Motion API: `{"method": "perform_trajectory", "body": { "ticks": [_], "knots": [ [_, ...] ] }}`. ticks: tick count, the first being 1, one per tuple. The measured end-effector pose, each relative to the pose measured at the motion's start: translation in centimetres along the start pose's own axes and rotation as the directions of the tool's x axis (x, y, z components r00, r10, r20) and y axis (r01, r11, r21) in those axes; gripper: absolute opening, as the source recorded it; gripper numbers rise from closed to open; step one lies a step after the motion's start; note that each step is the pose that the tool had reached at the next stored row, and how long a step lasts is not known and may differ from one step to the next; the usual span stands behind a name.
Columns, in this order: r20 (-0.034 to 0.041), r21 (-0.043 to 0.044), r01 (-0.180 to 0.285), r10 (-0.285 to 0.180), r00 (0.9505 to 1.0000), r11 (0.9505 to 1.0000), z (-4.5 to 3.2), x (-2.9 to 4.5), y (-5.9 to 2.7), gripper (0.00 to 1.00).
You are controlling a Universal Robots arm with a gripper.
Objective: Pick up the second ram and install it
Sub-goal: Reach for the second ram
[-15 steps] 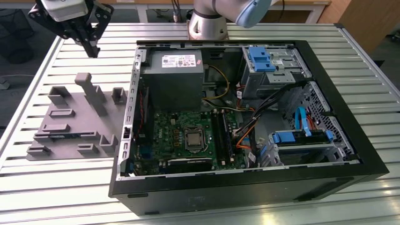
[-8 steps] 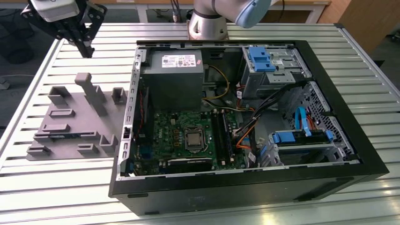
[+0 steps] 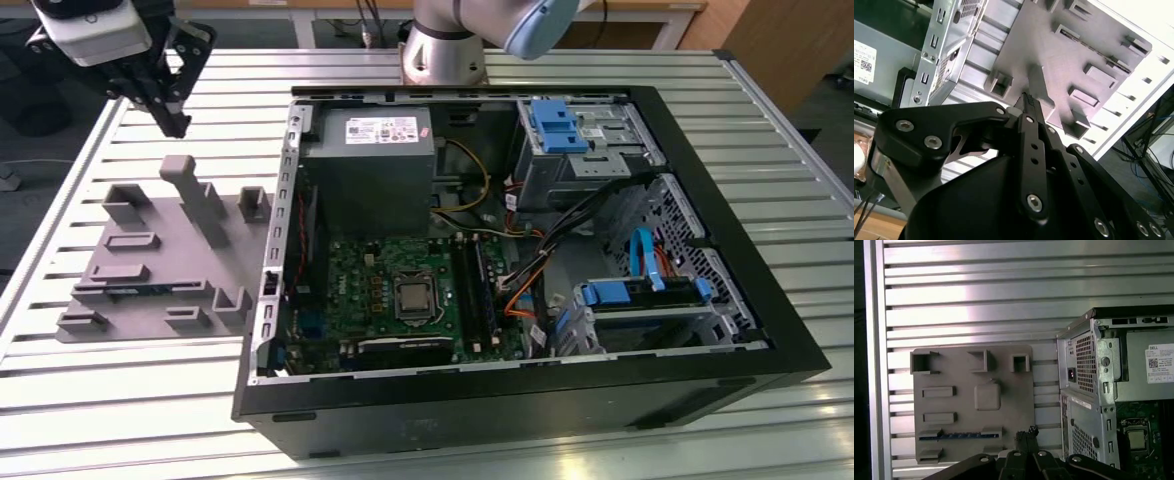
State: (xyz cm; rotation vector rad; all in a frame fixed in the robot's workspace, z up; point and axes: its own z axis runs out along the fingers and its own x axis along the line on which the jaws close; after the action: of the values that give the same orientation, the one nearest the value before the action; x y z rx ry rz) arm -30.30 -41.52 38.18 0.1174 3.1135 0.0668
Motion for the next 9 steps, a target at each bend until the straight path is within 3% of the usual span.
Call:
{"method": "perform_trajectory", "body": {
  "ticks": [4, 9],
  "knots": [
    [-0.0054, -0.0001, 0.017, -0.017, 0.9998, 0.9999, 0.15, 0.19, -0.18, 0.11],
    [-0.0056, -0.0002, 0.022, -0.022, 0.9998, 0.9998, 0.22, 1.73, -0.31, 0.11]
  ]
}}
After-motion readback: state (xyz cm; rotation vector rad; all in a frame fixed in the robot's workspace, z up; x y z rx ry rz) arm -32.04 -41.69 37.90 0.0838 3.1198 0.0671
